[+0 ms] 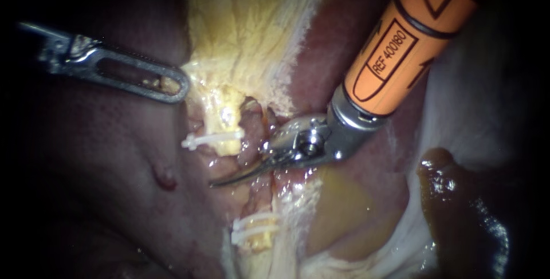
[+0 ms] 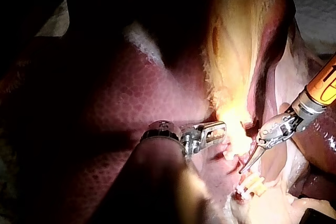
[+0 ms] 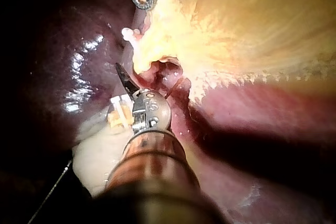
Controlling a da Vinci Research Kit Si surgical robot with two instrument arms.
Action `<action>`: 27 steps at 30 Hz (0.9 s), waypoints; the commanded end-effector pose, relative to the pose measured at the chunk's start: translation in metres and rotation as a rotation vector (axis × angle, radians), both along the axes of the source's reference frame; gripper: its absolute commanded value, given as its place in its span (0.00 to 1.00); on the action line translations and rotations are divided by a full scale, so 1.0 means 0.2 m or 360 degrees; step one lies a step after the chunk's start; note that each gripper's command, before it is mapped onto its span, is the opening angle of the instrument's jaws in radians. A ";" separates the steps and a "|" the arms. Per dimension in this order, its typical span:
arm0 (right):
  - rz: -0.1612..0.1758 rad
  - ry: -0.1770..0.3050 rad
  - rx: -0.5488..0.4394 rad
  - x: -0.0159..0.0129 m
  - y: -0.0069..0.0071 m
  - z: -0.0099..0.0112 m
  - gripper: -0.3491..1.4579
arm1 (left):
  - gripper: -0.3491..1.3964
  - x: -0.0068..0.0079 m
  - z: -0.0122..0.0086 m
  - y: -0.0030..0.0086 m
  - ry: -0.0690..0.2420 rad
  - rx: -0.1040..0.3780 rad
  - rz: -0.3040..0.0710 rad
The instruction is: Go back from the cut left tube
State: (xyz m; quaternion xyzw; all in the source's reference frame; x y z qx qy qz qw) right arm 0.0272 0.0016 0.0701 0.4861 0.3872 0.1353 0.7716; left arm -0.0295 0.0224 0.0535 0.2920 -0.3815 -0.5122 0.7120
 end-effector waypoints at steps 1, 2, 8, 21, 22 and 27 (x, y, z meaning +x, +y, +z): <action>0.0001 0.0000 -0.0001 0.000 0.000 0.000 0.00 | 0.00 0.000 0.000 0.000 0.0001 0.0000 -0.0001; 0.0001 -0.0001 -0.0001 0.000 0.000 0.000 0.00 | 0.00 0.000 0.000 0.000 0.0001 0.0000 -0.0001; 0.0001 -0.0001 -0.0001 0.001 0.000 0.000 0.00 | 0.00 0.000 0.000 0.000 0.0001 0.0000 -0.0001; -0.0024 0.0018 0.0010 0.001 -0.002 0.000 0.20 | 0.00 0.000 0.000 0.000 0.0000 0.0000 0.0000; -0.0024 0.0018 0.0010 0.001 -0.003 0.001 0.38 | 0.00 0.000 0.000 0.000 0.0000 0.0000 0.0000; 0.0033 0.0026 -0.0005 0.001 -0.003 0.000 0.75 | 0.00 0.000 0.000 0.000 0.0000 0.0000 0.0000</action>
